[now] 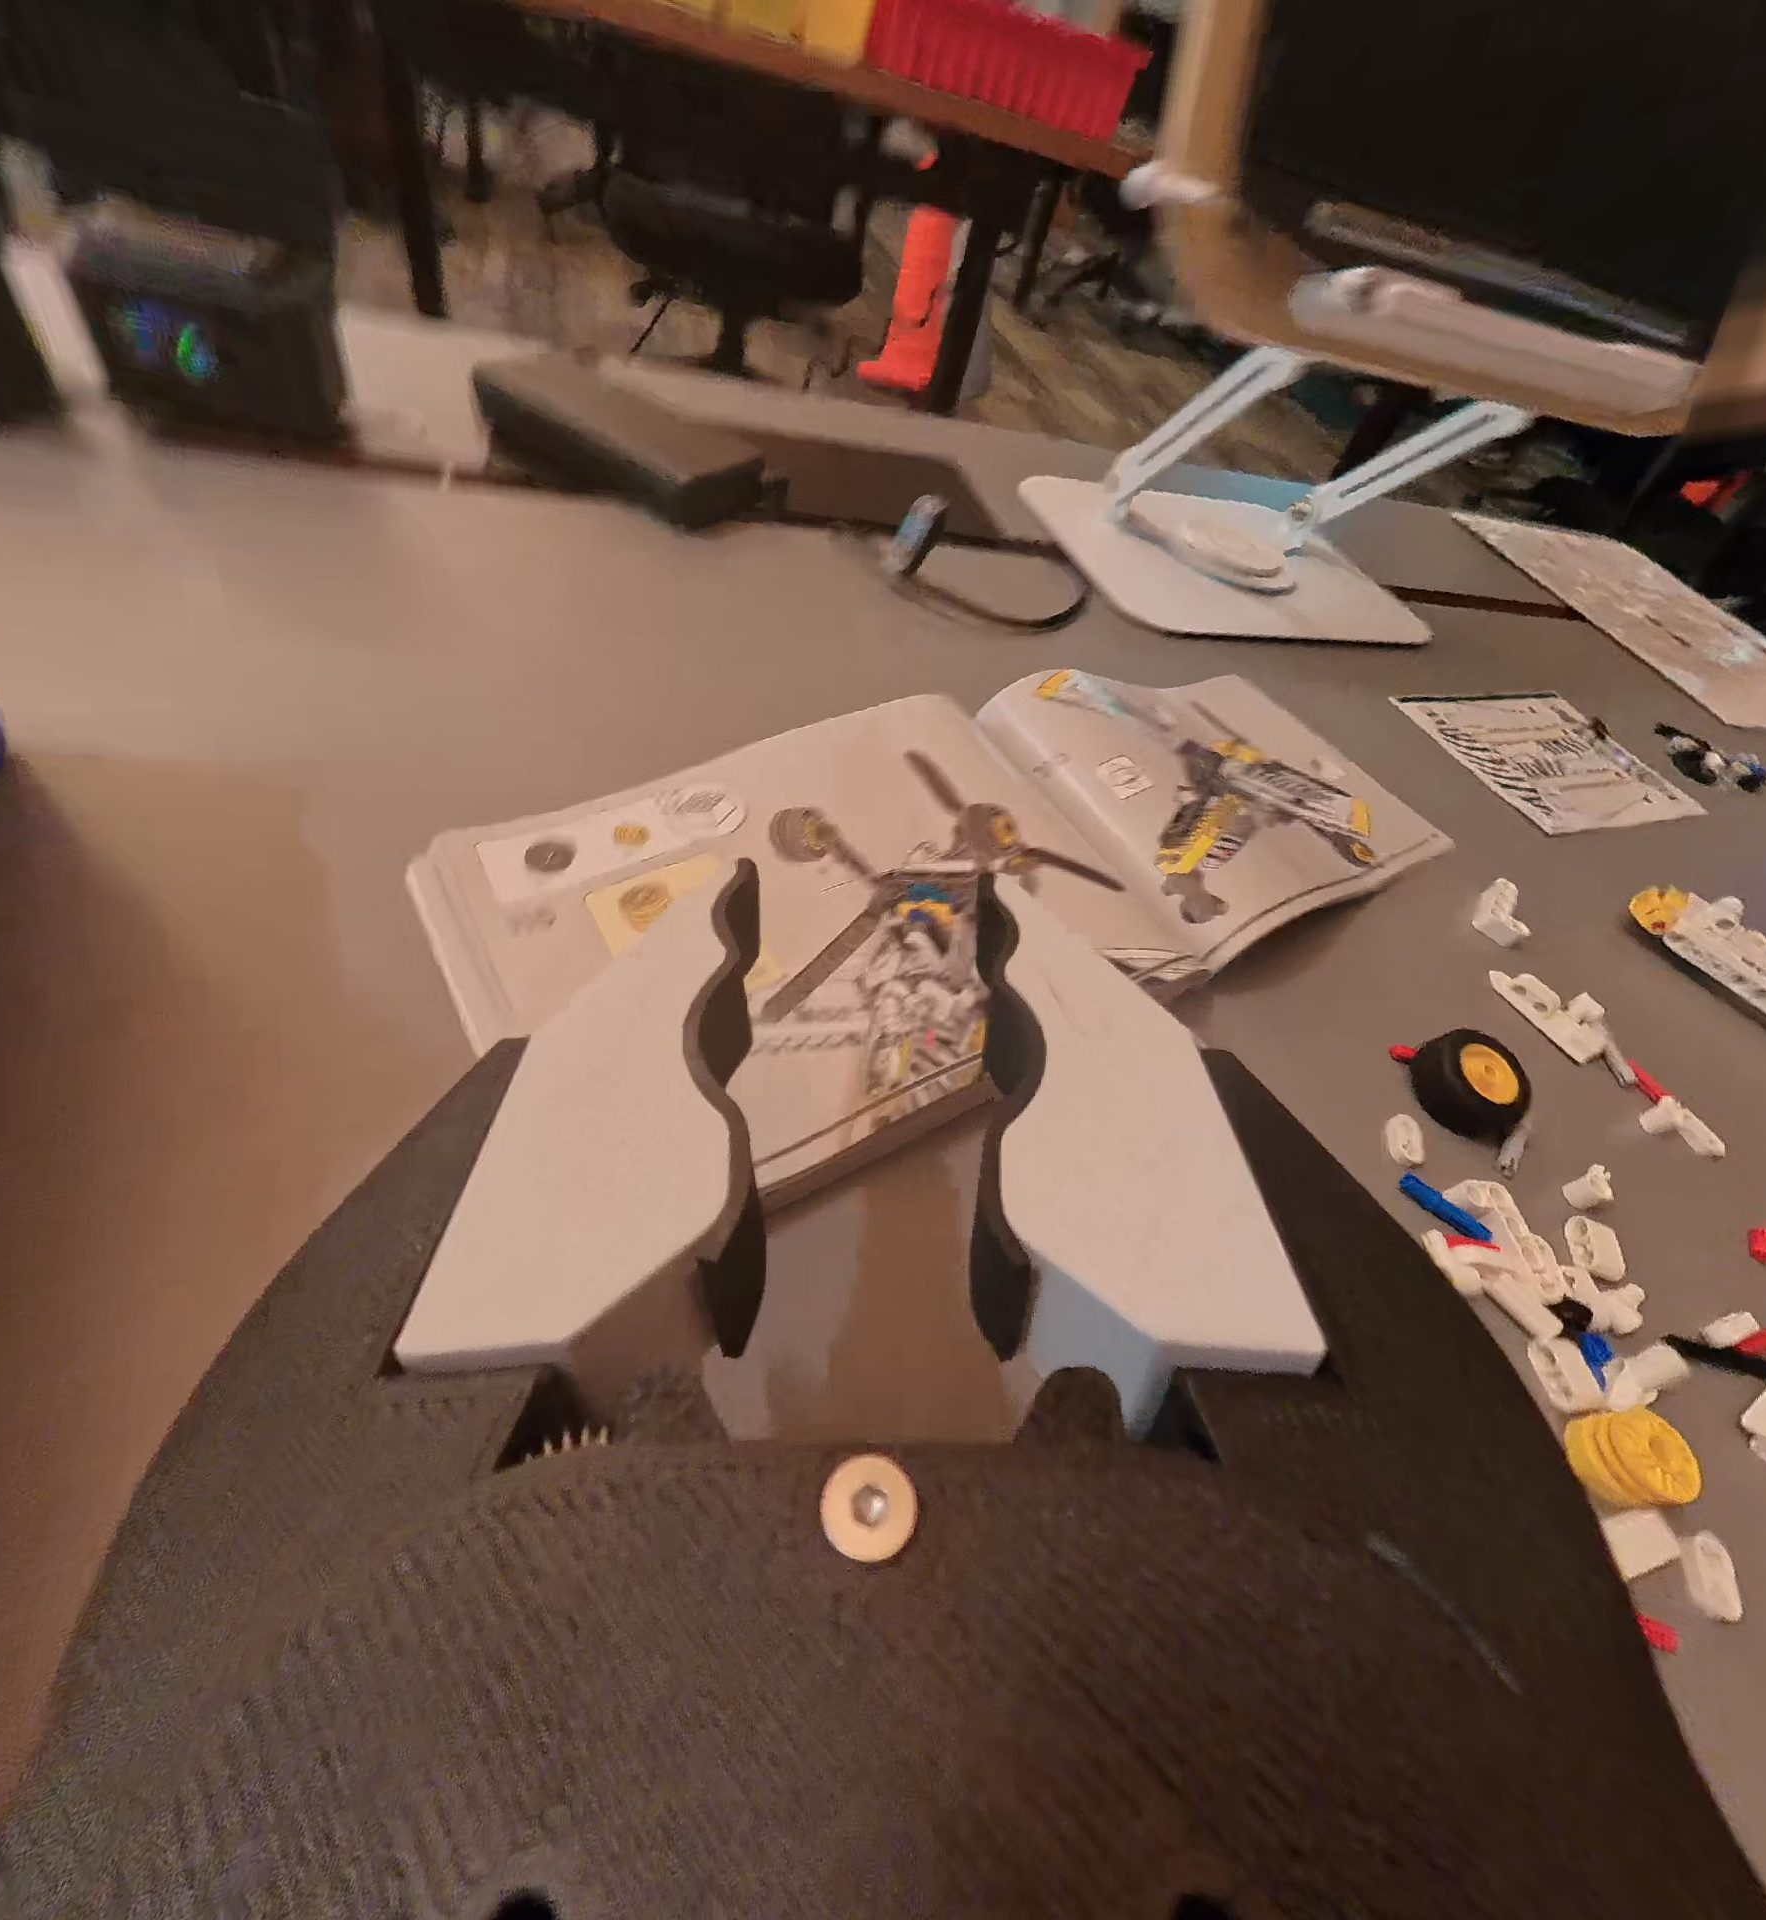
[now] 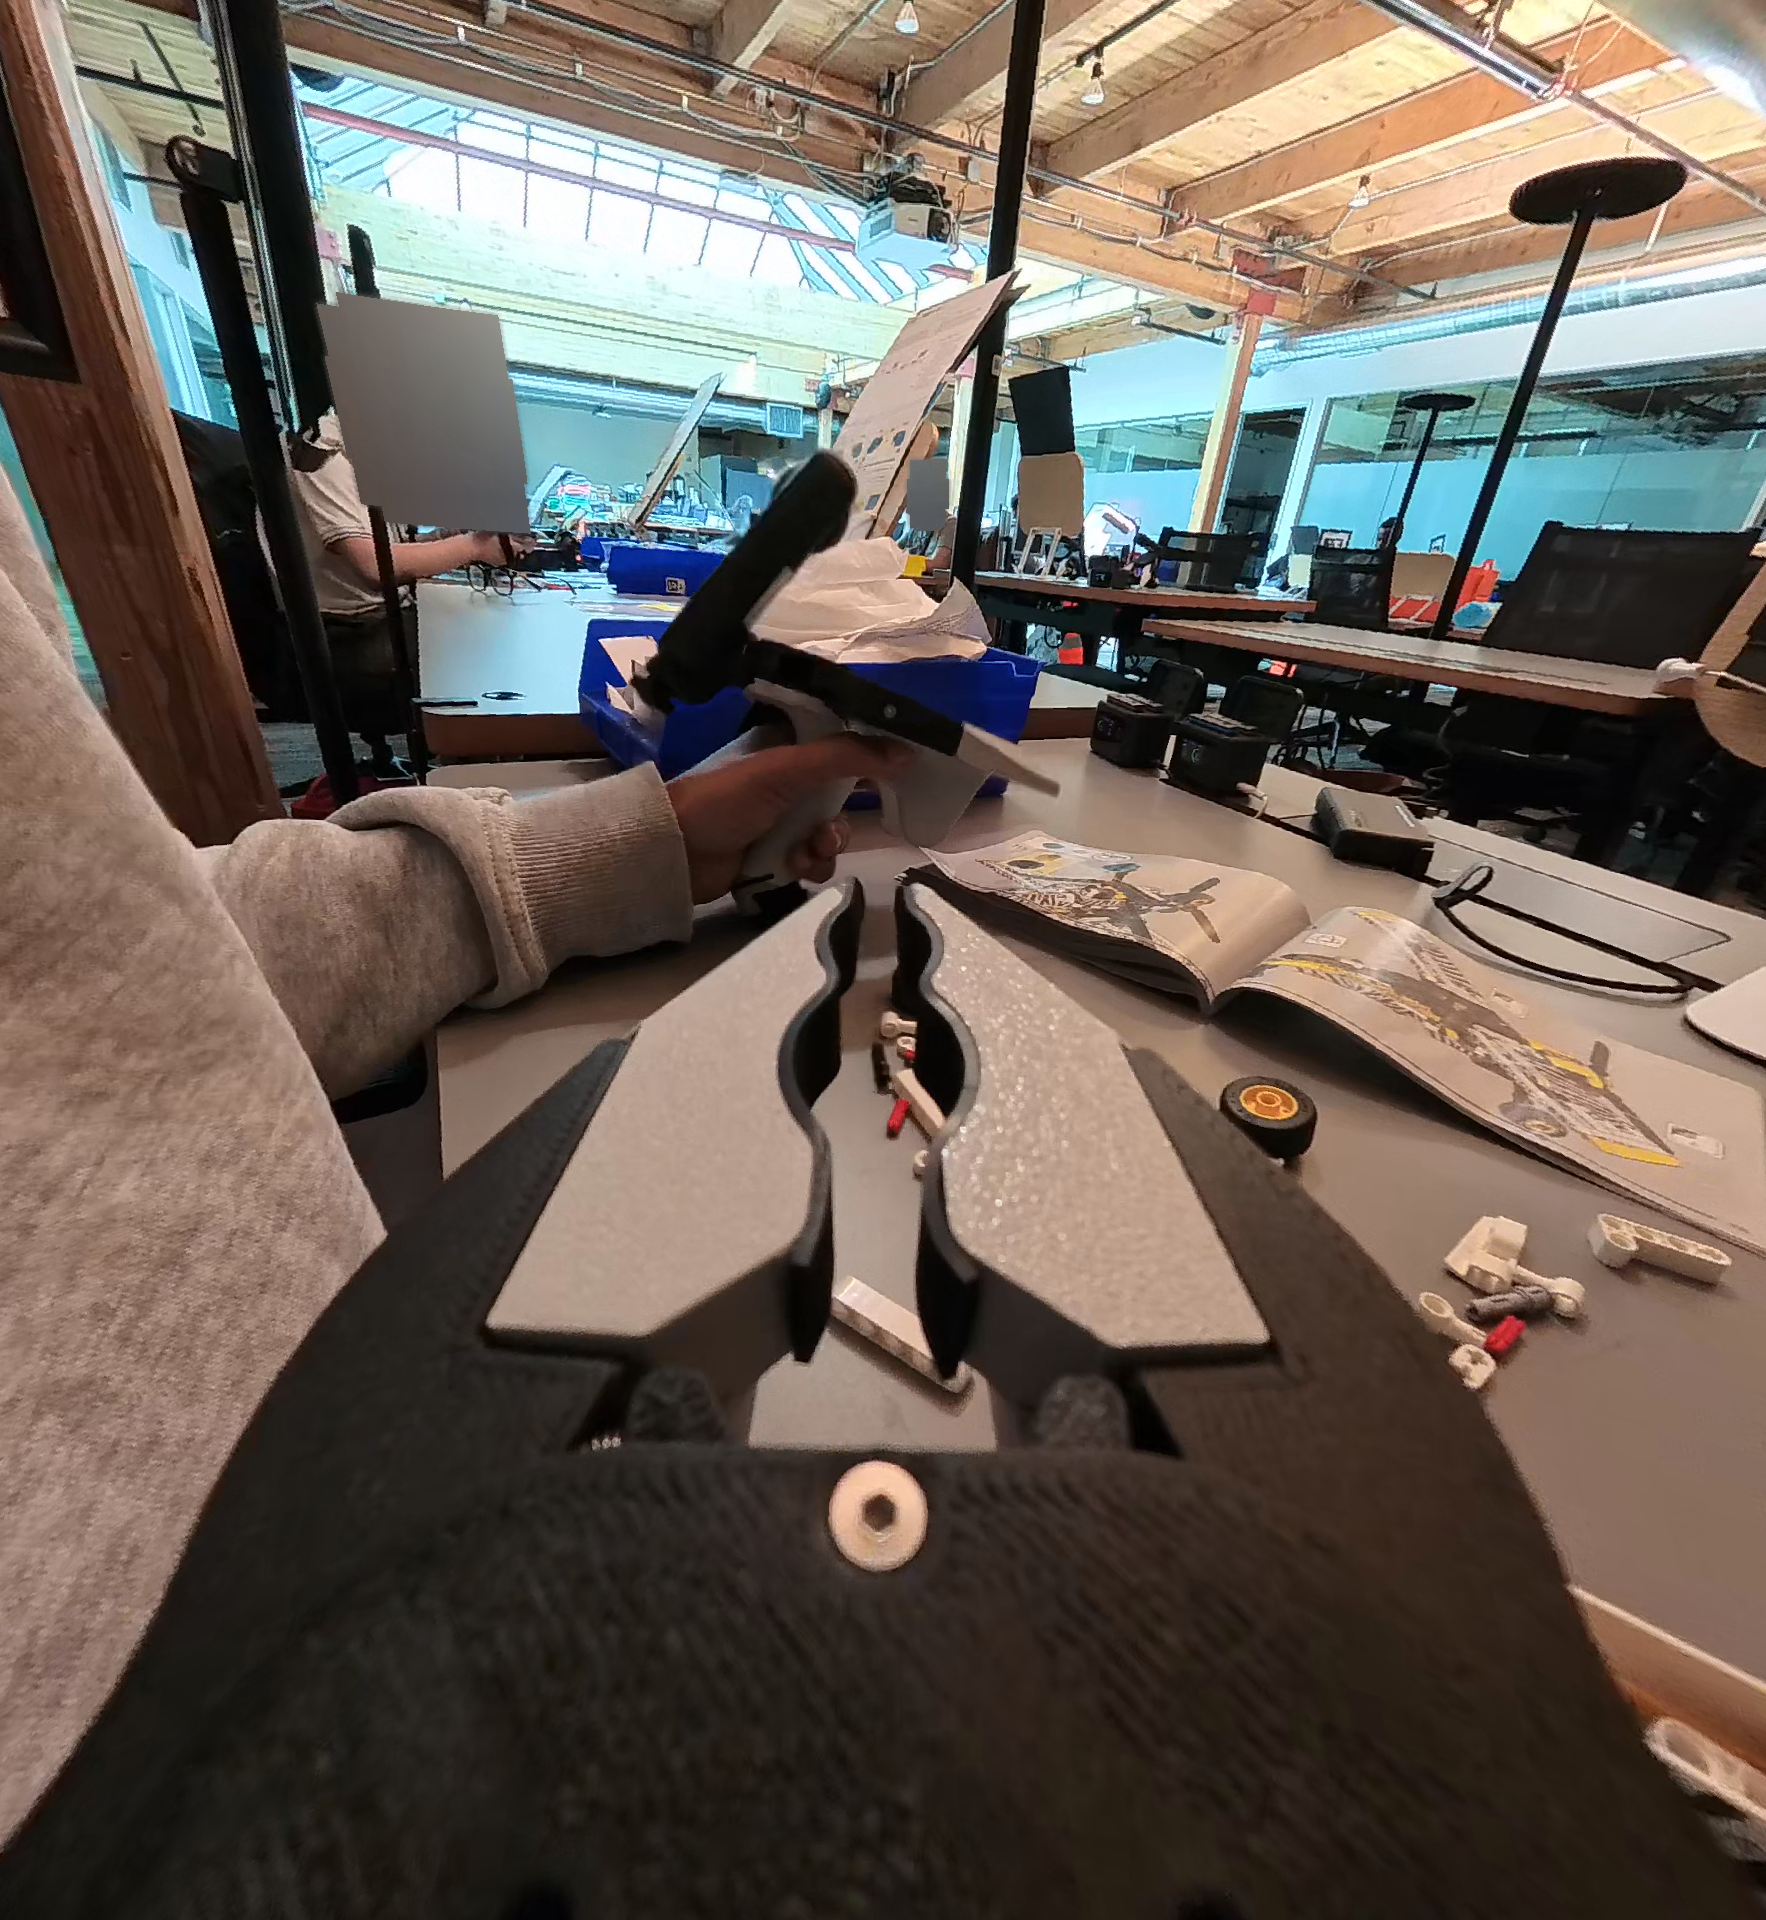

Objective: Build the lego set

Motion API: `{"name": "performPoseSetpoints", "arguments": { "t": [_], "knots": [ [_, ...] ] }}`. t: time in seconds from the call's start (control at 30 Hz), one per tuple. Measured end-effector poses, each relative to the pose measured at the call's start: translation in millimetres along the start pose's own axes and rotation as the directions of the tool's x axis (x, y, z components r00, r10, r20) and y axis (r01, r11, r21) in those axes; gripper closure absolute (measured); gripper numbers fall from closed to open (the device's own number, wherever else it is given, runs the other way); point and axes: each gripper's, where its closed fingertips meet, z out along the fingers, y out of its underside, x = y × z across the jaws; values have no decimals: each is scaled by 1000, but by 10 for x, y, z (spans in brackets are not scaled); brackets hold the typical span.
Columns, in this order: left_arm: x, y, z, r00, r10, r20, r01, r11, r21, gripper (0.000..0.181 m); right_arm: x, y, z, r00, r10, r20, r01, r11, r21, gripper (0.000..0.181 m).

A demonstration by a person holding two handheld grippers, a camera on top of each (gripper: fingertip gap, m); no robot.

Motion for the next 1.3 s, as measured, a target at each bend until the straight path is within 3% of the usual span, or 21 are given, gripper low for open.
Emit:
{"name": "performPoseSetpoints", "arguments": {
  "t": [0.13, 0.3, 0.37, 0.47, 0.6, 0.7, 0.83, 1.13, 1.3],
  "knots": [
    [608, -290, -147, 966, 255, -47, -244, 954, 174, 134, 11, -36, -10, 1000, 29, 9, -30, 999, 27, 177],
    [2147, -68, -213, 874, 280, -398, -246, 960, 135, 124, 172, -357, -351, 993, 116, -16, -111, 978, 176, 181],
    [2627, 106, -204, 814, 322, -483, -326, 942, 78, 126, 401, -568, -684, 989, 58, -139, -27, 975, 220, 181],
    [3120, 229, -101, 744, 396, -539, -455, 890, 26, 121, 879, -1010, -1424, 909, -21, -417, 155, 945, 289, 181],
    [3726, 642, 52, 663, 352, -661, -581, 799, -157, 110, 1267, -1284, -2249, 816, 18, -577, 215, 918, 333, 181],
    [3817, 1067, 282, 623, 463, -630, -737, 619, -273, 110, 1425, -1317, -2674, 761, 60, -646, 240, 899, 366, 181],
    [3827, 1280, 468, 547, 610, -573, -834, 457, -310, 110, 1548, -1270, -2904, 723, 74, -687, 233, 910, 344, 181],
    [3900, 1343, 343, 543, 510, -667, -836, 403, -373, 124, 1618, -1113, -2778, 710, -2, -704, 232, 945, 231, 181],
    [3974, 1180, 341, 538, 502, -677, -827, 470, -309, 125, 1625, -1044, -2693, 721, -8, -693, 219, 951, 218, 181]
  ]
}}
